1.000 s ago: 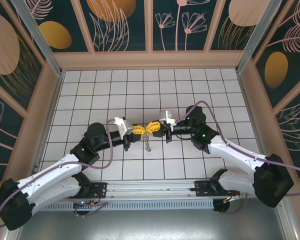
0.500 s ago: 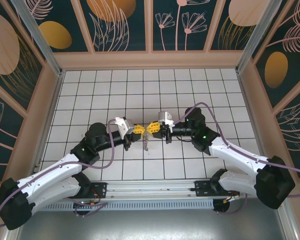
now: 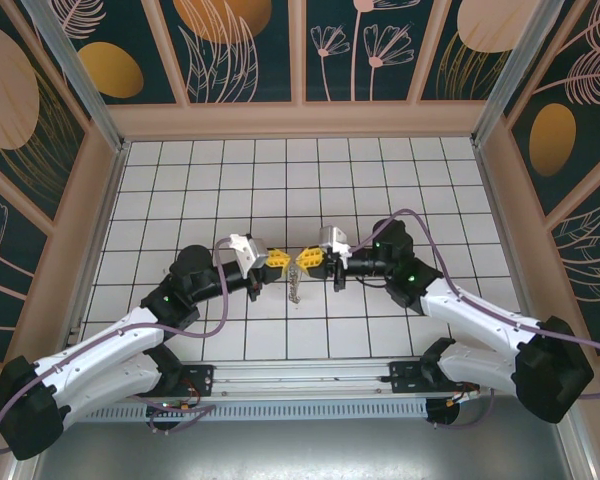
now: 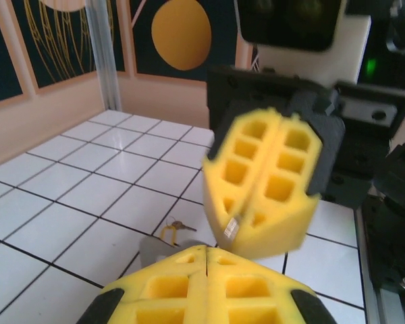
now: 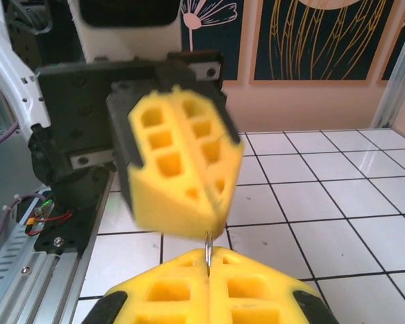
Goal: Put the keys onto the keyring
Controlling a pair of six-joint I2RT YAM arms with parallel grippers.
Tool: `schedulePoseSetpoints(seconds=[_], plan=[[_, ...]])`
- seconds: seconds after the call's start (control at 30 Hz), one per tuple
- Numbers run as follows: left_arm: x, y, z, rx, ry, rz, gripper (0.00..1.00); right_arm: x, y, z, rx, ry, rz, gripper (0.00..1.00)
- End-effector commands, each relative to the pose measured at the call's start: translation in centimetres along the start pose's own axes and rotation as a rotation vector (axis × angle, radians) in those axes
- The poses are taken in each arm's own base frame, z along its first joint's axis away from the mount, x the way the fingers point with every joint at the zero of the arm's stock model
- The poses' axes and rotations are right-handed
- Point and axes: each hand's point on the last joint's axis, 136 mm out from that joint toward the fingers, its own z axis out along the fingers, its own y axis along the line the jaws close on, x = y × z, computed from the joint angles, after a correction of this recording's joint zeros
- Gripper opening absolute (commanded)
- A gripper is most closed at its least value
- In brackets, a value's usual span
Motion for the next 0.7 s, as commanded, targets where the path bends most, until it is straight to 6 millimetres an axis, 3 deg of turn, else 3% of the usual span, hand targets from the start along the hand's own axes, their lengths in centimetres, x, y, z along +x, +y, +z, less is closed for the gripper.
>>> schedulePoseSetpoints(seconds=[0.0, 0.1, 0.2, 0.4, 0.5, 0.67], plan=[[-3.8, -0.7, -0.5, 0.033, -0.128, 0.056, 0.07, -1.5, 1.2, -0.4, -0.041, -0.072, -0.019, 0.0], [-3.9, -1.6, -0.6, 0.081, -0.14, 0.051, 0.3, -2.1, 1.8, -0.5, -0.075, -0.098, -0.024, 0.0], [-4.0, -2.1, -0.8, 0.107, -0.145, 0.053, 0.38, -2.6, 2.1, -0.6, -0.092, -0.123, -0.028, 0.0], [-4.2, -2.8, -1.5, 0.134, -0.168, 0.054, 0.37, -4.4, 3.5, -1.8, -0.159, -0.209, -0.044, 0.0], [-4.3, -3.6, -1.5, 0.169, -0.172, 0.052, 0.32, -4.8, 4.1, -1.9, -0.193, -0.217, -0.052, 0.0], [-4.0, -4.5, -1.0, 0.215, -0.15, 0.054, 0.33, -5.1, 4.2, -2.0, -0.2, -0.238, -0.054, 0.0]])
